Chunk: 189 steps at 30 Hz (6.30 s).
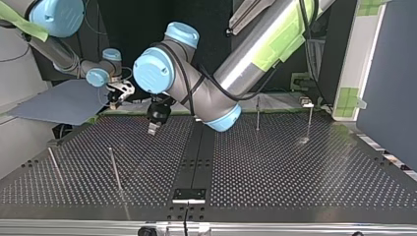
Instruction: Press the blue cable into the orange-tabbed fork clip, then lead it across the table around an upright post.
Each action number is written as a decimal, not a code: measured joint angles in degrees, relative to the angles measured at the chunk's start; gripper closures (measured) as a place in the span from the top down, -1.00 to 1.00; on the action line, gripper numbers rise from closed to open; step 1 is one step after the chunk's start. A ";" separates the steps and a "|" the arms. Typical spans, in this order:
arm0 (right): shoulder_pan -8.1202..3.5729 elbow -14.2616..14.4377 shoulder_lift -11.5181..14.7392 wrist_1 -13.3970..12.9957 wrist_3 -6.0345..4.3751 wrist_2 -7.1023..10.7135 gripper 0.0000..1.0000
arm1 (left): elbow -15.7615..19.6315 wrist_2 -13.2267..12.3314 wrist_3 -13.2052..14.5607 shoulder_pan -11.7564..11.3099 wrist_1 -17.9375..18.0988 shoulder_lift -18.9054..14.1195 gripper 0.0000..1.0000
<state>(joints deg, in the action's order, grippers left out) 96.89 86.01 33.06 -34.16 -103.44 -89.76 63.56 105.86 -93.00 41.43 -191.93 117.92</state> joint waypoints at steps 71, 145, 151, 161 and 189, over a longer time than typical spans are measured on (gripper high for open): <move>2.30 0.00 40.81 13.15 1.62 3.45 -1.00 | 6.82 0.00 -14.15 -0.45 10.88 0.29 0.97; 9.82 4.43 45.82 11.12 1.38 8.11 -1.00 | 3.40 -1.63 -45.58 1.81 22.55 7.02 0.97; 10.21 4.44 45.97 11.14 1.39 8.13 -1.00 | 3.34 1.15 -46.74 1.64 24.83 7.05 0.97; 10.61 4.44 46.42 11.02 1.35 8.65 -1.00 | 3.23 4.07 -44.72 1.02 28.17 7.04 0.16; 9.64 4.39 46.63 8.66 0.27 8.72 -1.00 | -2.53 7.93 -28.00 0.72 26.75 6.82 -1.00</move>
<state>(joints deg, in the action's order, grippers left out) 106.53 90.40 79.68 -25.50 -103.17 -81.04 61.02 113.79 -121.00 42.14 -165.18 124.75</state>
